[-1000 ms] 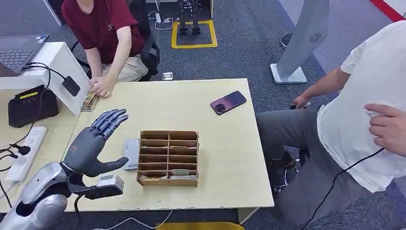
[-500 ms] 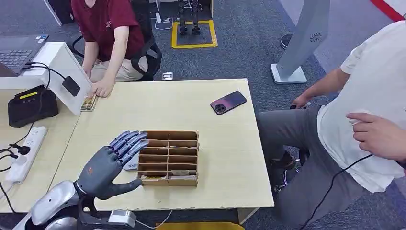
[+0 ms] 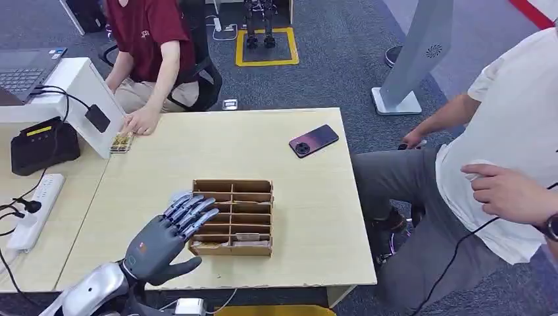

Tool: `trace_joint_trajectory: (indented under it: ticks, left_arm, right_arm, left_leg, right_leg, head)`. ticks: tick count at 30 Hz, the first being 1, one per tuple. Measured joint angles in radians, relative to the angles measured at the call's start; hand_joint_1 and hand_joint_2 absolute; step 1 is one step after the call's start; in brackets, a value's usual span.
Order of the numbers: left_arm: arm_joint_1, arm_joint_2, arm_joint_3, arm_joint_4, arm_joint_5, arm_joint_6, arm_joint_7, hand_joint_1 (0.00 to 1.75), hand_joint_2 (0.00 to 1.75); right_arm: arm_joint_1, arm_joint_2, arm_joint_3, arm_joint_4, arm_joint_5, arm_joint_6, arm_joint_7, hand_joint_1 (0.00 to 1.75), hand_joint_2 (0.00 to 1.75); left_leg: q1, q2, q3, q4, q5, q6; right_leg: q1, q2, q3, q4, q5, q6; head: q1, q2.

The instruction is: Pass the card to the sensor for recognition and then transmit it.

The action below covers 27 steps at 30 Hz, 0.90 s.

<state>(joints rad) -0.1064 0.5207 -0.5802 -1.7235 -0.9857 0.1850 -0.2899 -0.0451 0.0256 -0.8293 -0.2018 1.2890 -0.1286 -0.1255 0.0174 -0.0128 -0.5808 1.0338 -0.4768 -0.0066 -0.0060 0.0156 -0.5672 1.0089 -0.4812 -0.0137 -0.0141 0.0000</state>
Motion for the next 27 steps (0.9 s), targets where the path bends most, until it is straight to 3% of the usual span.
trace_joint_trajectory:
  ticks: [9, 27]
  left_arm:
    - [-0.002, 0.000, -0.006, 0.045, -0.046, 0.004, 0.043, 0.00, 1.75]
    - [-0.002, 0.000, -0.010, 0.084, -0.048, 0.005, 0.044, 0.00, 1.75]
  right_arm:
    - [0.000, 0.000, -0.003, -0.003, 0.015, 0.000, 0.000, 0.00, 0.00]
    - [0.000, 0.000, -0.009, -0.005, 0.016, 0.001, -0.001, 0.00, 0.00]
  left_leg:
    - [0.000, 0.000, 0.000, 0.000, 0.000, 0.000]
    - [0.000, 0.000, 0.000, 0.000, 0.000, 0.000]
  right_leg:
    - [0.000, 0.000, 0.000, 0.000, 0.000, 0.000]
    - [0.000, 0.000, 0.000, 0.000, 0.000, 0.000]
  head:
    - [0.000, 0.000]
    - [0.000, 0.000]
